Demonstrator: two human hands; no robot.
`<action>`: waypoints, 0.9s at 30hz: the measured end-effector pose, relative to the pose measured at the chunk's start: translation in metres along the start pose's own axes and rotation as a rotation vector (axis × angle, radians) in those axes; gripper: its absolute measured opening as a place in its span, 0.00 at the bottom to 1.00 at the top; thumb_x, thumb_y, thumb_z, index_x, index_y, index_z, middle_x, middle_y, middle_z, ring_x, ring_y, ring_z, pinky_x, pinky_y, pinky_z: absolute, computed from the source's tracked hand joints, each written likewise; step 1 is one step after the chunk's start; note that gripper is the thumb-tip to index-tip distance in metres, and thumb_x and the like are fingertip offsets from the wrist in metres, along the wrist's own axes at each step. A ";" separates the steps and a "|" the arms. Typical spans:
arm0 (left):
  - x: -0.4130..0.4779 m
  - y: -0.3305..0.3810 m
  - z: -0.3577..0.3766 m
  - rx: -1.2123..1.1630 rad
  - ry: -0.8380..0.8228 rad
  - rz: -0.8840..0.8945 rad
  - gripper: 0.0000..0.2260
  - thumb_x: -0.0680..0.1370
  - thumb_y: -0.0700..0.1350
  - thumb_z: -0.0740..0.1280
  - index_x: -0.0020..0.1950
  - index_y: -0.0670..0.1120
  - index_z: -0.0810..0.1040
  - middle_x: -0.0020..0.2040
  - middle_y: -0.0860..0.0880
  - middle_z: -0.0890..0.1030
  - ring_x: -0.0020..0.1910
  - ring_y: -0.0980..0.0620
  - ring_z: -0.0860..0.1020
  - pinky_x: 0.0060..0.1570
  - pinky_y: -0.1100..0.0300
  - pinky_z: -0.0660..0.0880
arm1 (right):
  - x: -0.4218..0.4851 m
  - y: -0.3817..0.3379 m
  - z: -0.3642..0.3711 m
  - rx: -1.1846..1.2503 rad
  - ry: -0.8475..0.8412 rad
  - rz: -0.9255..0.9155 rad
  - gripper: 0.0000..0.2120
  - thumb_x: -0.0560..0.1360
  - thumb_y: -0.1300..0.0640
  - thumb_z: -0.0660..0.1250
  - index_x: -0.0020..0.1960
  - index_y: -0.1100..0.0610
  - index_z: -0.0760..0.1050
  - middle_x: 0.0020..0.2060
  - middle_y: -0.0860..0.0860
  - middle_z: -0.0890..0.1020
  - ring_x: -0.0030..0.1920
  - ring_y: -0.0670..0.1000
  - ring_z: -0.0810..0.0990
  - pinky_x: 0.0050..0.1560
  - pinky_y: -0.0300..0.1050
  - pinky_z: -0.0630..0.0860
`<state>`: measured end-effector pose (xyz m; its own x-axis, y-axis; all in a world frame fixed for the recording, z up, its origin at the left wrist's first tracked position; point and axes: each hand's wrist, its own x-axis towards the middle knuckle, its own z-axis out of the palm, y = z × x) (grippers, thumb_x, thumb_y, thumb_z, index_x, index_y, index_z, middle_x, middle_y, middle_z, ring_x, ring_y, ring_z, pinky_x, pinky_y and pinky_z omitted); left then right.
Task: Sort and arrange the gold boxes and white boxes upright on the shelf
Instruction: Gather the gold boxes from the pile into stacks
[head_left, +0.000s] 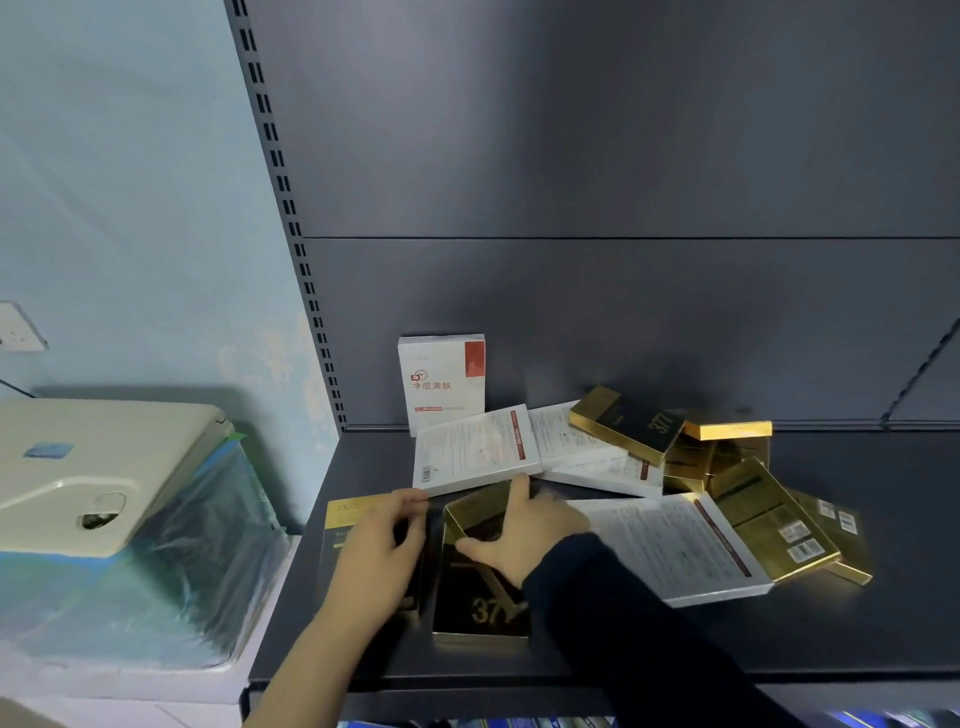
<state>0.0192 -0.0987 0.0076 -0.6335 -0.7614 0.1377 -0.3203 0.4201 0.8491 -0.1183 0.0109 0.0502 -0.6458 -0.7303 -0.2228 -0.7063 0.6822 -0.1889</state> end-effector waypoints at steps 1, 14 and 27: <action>-0.002 0.003 0.005 0.005 -0.013 0.023 0.11 0.78 0.40 0.64 0.57 0.53 0.77 0.52 0.60 0.81 0.54 0.64 0.77 0.54 0.65 0.72 | -0.002 -0.003 0.009 0.015 0.050 0.044 0.45 0.64 0.27 0.61 0.71 0.54 0.55 0.60 0.56 0.75 0.55 0.55 0.77 0.49 0.47 0.77; -0.006 0.007 0.024 0.486 -0.142 0.193 0.19 0.75 0.50 0.67 0.66 0.56 0.74 0.68 0.59 0.73 0.65 0.54 0.70 0.69 0.55 0.64 | 0.012 0.052 -0.033 0.441 0.360 0.157 0.16 0.76 0.47 0.61 0.62 0.51 0.66 0.53 0.53 0.78 0.51 0.52 0.79 0.54 0.50 0.78; -0.007 0.027 0.031 0.259 -0.050 0.128 0.19 0.74 0.40 0.68 0.63 0.55 0.74 0.59 0.60 0.76 0.63 0.54 0.69 0.65 0.55 0.68 | 0.051 0.154 -0.040 -0.010 0.500 0.134 0.19 0.76 0.53 0.64 0.67 0.52 0.72 0.63 0.53 0.78 0.62 0.55 0.76 0.63 0.50 0.72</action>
<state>-0.0071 -0.0670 0.0138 -0.7122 -0.6716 0.2042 -0.4006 0.6278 0.6674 -0.2710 0.0772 0.0479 -0.7885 -0.5659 0.2408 -0.6092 0.7723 -0.1799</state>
